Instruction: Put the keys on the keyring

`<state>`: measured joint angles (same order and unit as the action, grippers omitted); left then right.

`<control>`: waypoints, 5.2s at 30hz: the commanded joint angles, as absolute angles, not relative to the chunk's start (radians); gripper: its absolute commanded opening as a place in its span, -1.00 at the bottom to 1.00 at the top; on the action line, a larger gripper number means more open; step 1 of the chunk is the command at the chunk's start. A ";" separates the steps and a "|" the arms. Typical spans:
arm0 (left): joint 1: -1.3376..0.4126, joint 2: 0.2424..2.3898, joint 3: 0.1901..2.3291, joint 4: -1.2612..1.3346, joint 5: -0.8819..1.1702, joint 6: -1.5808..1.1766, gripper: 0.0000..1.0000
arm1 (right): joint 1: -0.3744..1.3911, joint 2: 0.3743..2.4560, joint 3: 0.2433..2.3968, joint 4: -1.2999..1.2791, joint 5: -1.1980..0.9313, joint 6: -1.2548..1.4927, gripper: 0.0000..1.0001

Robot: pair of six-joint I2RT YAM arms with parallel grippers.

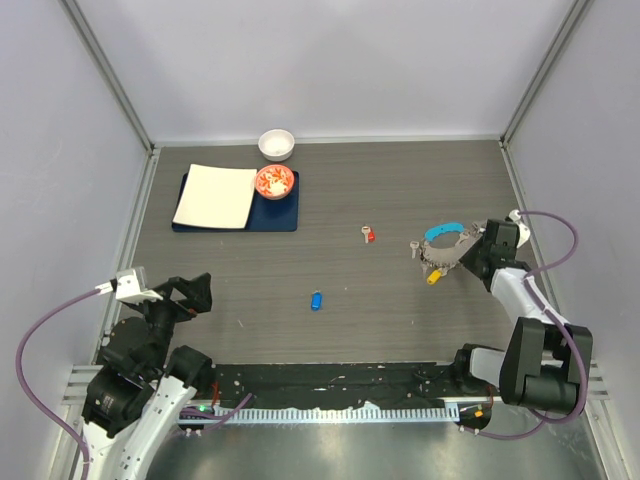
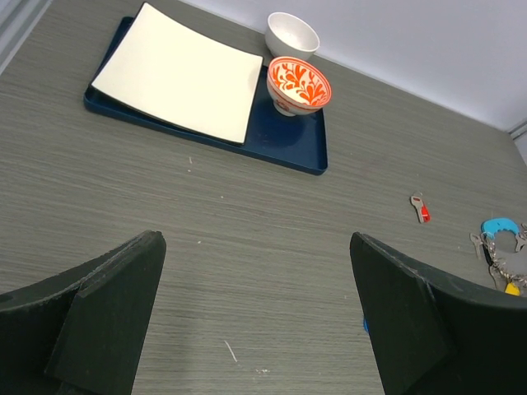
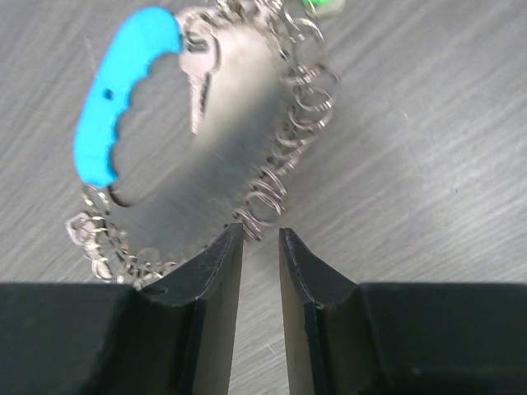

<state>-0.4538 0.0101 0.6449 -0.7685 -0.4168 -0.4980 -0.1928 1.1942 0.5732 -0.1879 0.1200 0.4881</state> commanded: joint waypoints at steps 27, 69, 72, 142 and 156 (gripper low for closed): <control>-0.457 -0.044 0.649 -0.744 -0.399 -0.495 0.99 | -0.245 1.160 0.376 0.114 -0.009 0.588 -0.39; -0.457 -0.045 0.649 -0.749 -0.399 -0.495 0.99 | -0.267 1.279 0.408 0.127 -0.054 0.585 -0.63; -0.457 -0.046 0.650 -0.747 -0.397 -0.495 0.99 | -0.267 1.276 0.423 0.101 -0.060 0.562 -0.67; -0.719 1.089 0.785 0.409 0.547 -0.183 0.78 | 0.779 0.950 1.140 -0.868 -0.136 -0.316 -0.99; -0.762 1.331 0.884 0.500 0.863 -0.101 0.53 | 0.781 0.891 1.078 -0.801 -0.225 -0.402 -0.99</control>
